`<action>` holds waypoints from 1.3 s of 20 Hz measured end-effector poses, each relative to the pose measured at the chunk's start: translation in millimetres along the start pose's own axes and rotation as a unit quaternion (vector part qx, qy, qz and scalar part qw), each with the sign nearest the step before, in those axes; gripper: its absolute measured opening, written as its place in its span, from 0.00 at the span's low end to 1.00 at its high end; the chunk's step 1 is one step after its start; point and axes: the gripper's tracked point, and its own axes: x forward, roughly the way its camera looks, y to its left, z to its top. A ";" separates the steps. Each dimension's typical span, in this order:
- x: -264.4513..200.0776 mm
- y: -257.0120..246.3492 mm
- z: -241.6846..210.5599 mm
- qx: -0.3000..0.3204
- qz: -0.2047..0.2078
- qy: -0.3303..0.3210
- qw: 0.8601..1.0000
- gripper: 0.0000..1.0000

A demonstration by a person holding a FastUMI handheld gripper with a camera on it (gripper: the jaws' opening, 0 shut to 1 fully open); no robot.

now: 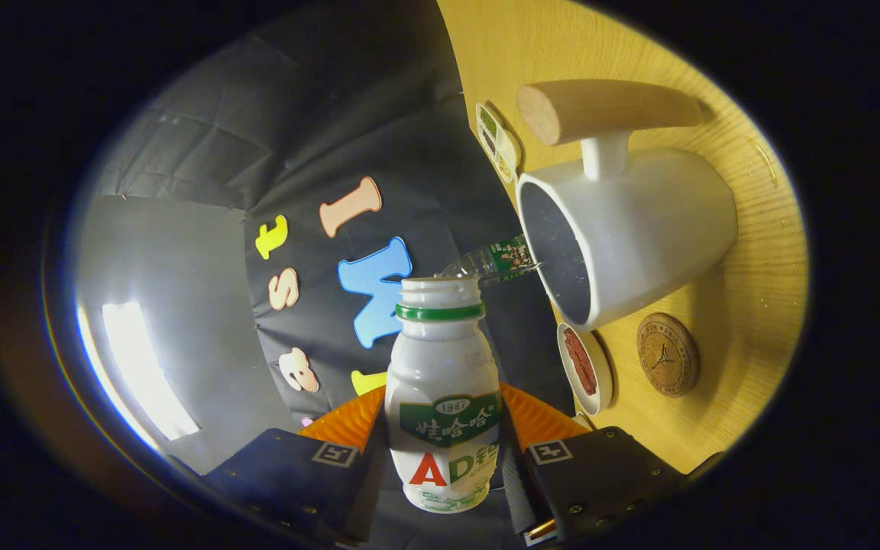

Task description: Take the bottle from table, then pour the juice into the cup, finally place the bottle on the coaster

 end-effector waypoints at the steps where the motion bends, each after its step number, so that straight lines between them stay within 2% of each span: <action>1: -0.3 -1.5 1.5 0.001 -0.002 -0.001 1.000 0.66; 26: -0.1 -17.3 6.7 -0.018 -0.021 0.000 1.000 0.66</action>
